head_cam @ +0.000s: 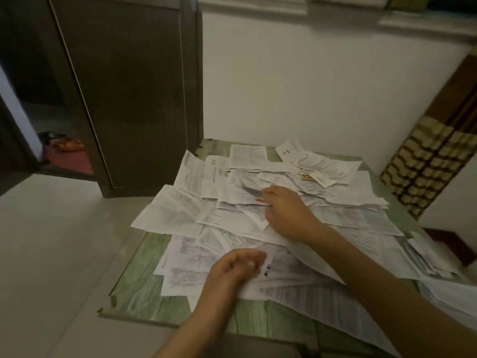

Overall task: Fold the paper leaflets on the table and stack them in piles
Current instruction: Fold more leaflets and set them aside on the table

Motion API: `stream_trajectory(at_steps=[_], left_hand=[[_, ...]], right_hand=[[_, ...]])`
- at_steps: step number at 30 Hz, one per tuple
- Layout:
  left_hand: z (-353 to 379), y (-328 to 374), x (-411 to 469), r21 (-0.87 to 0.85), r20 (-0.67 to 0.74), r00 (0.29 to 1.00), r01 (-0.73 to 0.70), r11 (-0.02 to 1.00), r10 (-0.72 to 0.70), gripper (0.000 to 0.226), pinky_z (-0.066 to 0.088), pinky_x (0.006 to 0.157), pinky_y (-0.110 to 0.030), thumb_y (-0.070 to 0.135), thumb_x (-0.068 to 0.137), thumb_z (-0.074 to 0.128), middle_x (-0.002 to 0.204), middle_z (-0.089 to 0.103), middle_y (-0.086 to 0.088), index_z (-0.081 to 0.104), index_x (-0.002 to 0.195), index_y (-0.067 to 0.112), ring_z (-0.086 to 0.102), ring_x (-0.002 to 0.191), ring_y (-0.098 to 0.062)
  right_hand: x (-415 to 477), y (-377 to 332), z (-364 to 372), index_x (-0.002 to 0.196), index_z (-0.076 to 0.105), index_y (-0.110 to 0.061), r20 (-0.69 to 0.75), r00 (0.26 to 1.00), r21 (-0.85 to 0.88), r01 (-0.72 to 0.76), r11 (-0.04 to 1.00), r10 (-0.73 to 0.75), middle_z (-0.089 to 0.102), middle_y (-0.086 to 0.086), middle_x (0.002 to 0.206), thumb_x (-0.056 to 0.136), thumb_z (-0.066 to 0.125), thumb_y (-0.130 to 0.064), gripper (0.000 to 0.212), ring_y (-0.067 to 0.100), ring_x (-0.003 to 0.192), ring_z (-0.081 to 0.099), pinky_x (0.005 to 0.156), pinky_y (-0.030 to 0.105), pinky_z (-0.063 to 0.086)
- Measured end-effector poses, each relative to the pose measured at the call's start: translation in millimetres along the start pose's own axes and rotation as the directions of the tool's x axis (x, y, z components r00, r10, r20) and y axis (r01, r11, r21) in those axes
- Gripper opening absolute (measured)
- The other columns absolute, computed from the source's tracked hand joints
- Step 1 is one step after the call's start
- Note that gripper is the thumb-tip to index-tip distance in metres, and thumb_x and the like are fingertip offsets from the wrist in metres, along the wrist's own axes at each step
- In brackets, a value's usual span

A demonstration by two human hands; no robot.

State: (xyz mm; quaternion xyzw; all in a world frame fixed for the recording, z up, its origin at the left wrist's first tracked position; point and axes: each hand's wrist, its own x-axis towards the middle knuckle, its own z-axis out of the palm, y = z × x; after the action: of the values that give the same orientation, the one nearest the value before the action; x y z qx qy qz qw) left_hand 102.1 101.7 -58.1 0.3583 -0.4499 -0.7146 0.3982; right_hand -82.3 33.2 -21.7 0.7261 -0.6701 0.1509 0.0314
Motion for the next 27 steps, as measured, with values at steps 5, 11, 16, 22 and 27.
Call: stream_trajectory(at_steps=[5,11,16,22,27], left_hand=[[-6.7,12.7,8.1,-0.391,0.101,0.979,0.202,0.898,-0.177,0.04,0.05,0.092,-0.04,0.019,0.076,0.058,0.111,0.066,-0.024,0.06,0.109,-0.002,0.064,0.104,-0.035],[-3.6,20.0,4.1,-0.592,0.401,0.914,0.302,0.747,-0.051,0.068,0.045,0.099,-0.043,0.04,0.058,0.086,0.122,0.061,-0.021,0.067,0.113,0.006,0.061,0.11,-0.031],[10.9,14.1,-2.7,-0.549,0.234,0.971,0.166,0.819,-0.04,0.045,0.051,0.09,-0.042,0.031,0.079,0.066,0.116,0.063,-0.025,0.063,0.114,0.003,0.063,0.106,-0.035],[26.6,10.1,-8.2,-0.131,0.086,0.996,-0.013,0.991,0.025,0.034,0.058,0.072,-0.03,0.027,0.076,0.057,0.094,0.073,-0.011,0.066,0.102,0.006,0.071,0.086,-0.025],[40.7,9.4,-9.1,0.096,0.151,0.987,-0.064,0.993,0.049,0.029,0.057,0.07,-0.028,0.033,0.077,0.059,0.088,0.074,-0.005,0.07,0.096,0.013,0.071,0.083,-0.02]], right_hand=[[-55.8,-46.0,-20.8,0.107,0.068,-0.006,-0.364,0.929,0.39,0.092,0.916,0.062,0.066,0.004,0.108,0.085,0.056,-0.009,0.025,0.0,0.103,0.055,0.094,0.005,0.035],[-132.0,-102.2,-22.7,0.094,0.07,-0.03,-0.205,0.942,0.822,0.017,0.57,0.267,0.066,-0.019,0.107,0.07,0.07,-0.025,0.024,-0.01,0.095,0.06,0.077,0.003,0.044],[-144.8,-101.0,-29.9,0.095,0.068,-0.018,0.021,0.863,0.954,-0.168,0.247,0.505,0.067,-0.004,0.102,0.079,0.063,0.01,0.032,0.0,0.086,0.067,0.067,0.01,0.051],[-142.4,-79.7,-37.7,0.102,0.052,-0.038,-0.156,0.772,0.783,-0.284,0.554,0.616,0.057,-0.016,0.101,0.08,0.068,-0.016,0.034,0.0,0.084,0.056,0.069,0.021,0.051],[-140.1,-56.8,-52.8,0.08,0.065,-0.015,0.042,0.808,0.82,-0.364,0.441,0.588,0.068,0.0,0.071,0.085,0.063,-0.016,0.005,0.004,0.06,0.064,0.051,0.012,0.047]])
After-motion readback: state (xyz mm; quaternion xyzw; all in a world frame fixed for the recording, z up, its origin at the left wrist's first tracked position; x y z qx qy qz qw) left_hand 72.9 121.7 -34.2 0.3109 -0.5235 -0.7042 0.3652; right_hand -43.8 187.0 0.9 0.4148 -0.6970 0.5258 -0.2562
